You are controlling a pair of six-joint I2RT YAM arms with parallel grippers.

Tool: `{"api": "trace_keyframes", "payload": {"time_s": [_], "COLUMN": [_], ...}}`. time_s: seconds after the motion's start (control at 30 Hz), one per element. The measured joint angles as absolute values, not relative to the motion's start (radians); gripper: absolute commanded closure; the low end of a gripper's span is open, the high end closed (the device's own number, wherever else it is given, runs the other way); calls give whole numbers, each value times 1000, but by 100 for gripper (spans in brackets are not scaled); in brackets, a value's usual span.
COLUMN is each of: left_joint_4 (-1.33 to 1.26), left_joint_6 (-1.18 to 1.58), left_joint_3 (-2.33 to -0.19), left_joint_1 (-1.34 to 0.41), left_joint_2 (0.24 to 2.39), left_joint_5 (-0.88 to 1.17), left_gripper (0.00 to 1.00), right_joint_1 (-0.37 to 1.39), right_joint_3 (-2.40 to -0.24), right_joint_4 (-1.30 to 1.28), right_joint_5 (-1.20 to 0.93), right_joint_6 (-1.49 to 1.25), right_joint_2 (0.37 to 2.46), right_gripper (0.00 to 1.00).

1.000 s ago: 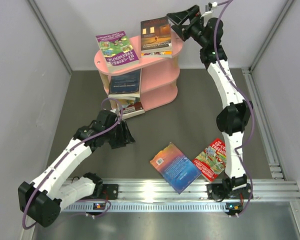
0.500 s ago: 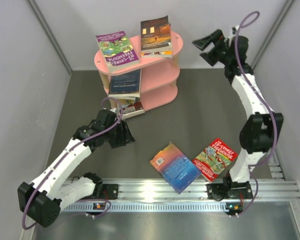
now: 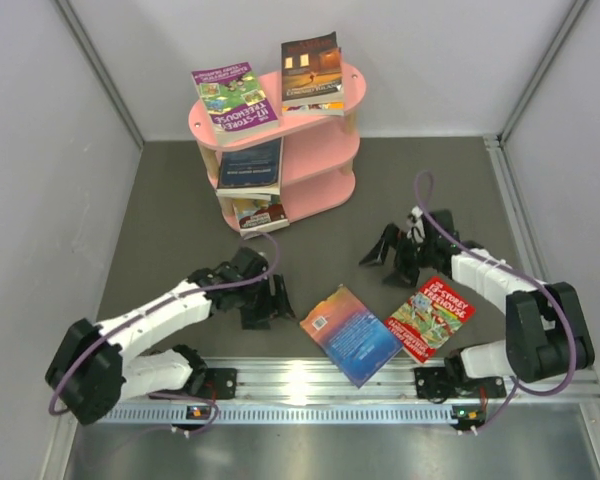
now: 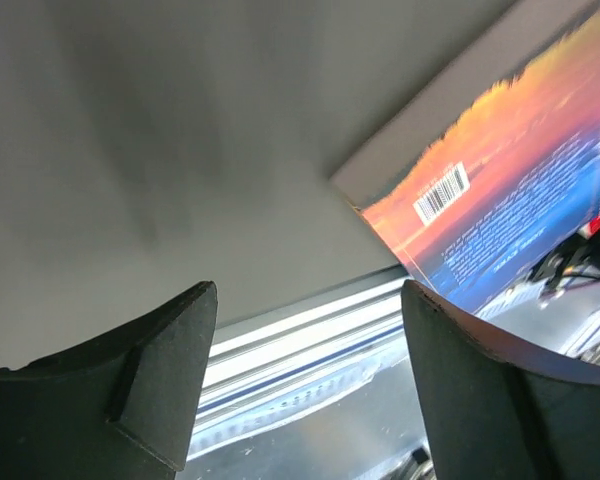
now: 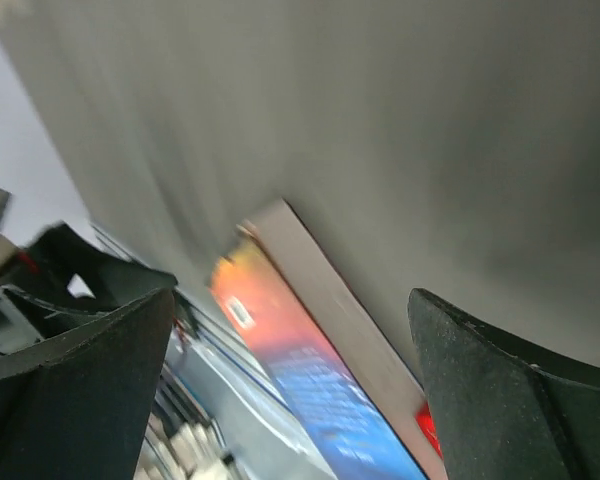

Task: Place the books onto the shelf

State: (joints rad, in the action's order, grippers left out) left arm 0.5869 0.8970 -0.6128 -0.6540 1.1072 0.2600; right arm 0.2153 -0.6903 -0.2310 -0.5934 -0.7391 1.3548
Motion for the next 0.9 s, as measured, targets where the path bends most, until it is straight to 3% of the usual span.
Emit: {"api": "trace_keyframes", "payload": {"time_s": [0.23, 0.43, 0.67, 0.77, 0.8, 0.87, 0.9], "left_joint_4": [400, 242, 194, 219, 228, 250, 258], "left_joint_6": [1030, 1131, 1222, 1264, 1272, 1286, 1287], "left_joint_3": [-613, -631, -649, -654, -654, -654, -652], "left_joint_1": [-915, -957, -961, -953, -953, -951, -952], "left_joint_2": [1327, 1423, 1494, 1504, 1501, 1487, 1475], "left_joint_5": [221, 251, 295, 311, 311, 305, 299], "left_gripper": [20, 20, 22, 23, 23, 23, 23], "right_joint_1": [281, 413, 606, 650, 659, 680, 682], "right_joint_3": [-587, -530, -454, -442, -439, -437, -437], "right_joint_4": [-273, -183, 92, 170, 183, 181, 177], "right_joint_5": [-589, -628, -649, -643, -633, -577, -559], "right_joint_6": [-671, -677, -763, -775, -777, -767, -767], "right_joint_2": [1348, 1369, 1402, 1411, 1411, 1410, 1412], "right_gripper": [0, 0, 0, 16, 33, 48, 62]}}
